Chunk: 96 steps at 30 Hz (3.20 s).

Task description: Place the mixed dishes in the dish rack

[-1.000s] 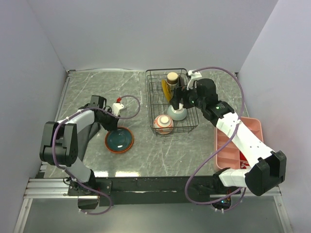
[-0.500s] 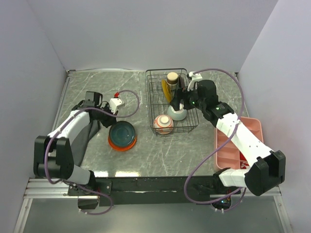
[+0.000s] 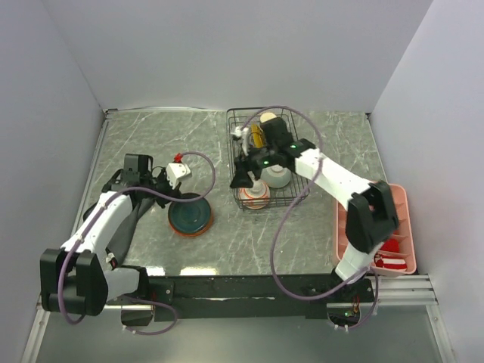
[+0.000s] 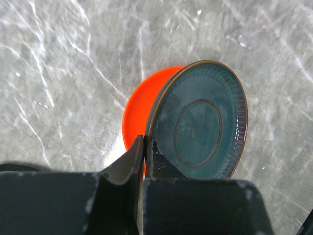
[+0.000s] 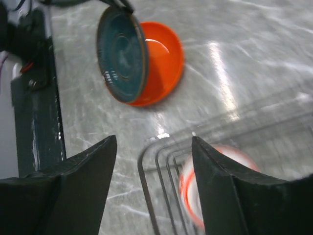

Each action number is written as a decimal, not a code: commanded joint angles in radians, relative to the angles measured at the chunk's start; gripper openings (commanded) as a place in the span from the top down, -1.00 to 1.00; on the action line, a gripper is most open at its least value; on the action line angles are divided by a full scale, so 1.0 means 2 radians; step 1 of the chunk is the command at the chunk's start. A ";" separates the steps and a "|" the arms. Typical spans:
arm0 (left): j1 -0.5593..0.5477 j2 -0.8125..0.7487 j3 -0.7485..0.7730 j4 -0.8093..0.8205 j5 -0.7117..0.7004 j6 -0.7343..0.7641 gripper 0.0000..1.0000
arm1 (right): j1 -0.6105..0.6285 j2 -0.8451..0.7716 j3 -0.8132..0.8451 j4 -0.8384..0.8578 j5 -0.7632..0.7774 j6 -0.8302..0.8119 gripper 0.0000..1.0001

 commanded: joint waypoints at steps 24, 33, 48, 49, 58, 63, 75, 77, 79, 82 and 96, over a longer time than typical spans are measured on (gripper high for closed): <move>-0.002 -0.125 0.053 0.027 0.072 -0.110 0.98 | 0.085 0.170 0.184 -0.026 -0.113 -0.052 0.46; -0.002 -0.118 0.060 0.073 0.079 -0.162 0.89 | 0.076 0.115 0.154 0.029 -0.067 0.033 1.00; -0.002 -0.063 0.198 0.174 -0.092 -0.357 -0.72 | 0.054 -0.022 0.138 0.060 0.306 0.143 1.00; -0.002 -0.054 0.197 0.174 -0.111 -0.359 -0.72 | 0.054 -0.029 0.132 0.066 0.353 0.151 1.00; -0.002 0.010 0.192 0.131 -0.223 -0.373 -0.99 | 0.059 -0.103 0.079 0.110 0.580 0.207 1.00; -0.003 0.033 0.188 0.116 -0.191 -0.397 -0.99 | 0.065 -0.113 0.080 0.083 0.661 0.202 1.00; 0.014 0.044 0.140 0.152 -0.292 -0.411 -0.99 | 0.078 -0.062 0.098 0.067 0.697 0.202 1.00; 0.020 0.036 0.140 0.158 -0.274 -0.413 -0.99 | 0.081 -0.034 0.131 0.047 0.688 0.211 1.00; 0.023 0.029 0.141 0.157 -0.276 -0.414 -0.99 | 0.096 -0.019 0.142 0.055 0.696 0.202 1.00; 0.024 0.019 0.135 0.156 -0.279 -0.414 -0.99 | 0.113 0.018 0.158 0.088 0.772 0.183 1.00; 0.025 -0.024 0.099 0.162 -0.260 -0.430 -0.99 | 0.113 0.115 0.193 0.075 0.838 0.240 1.00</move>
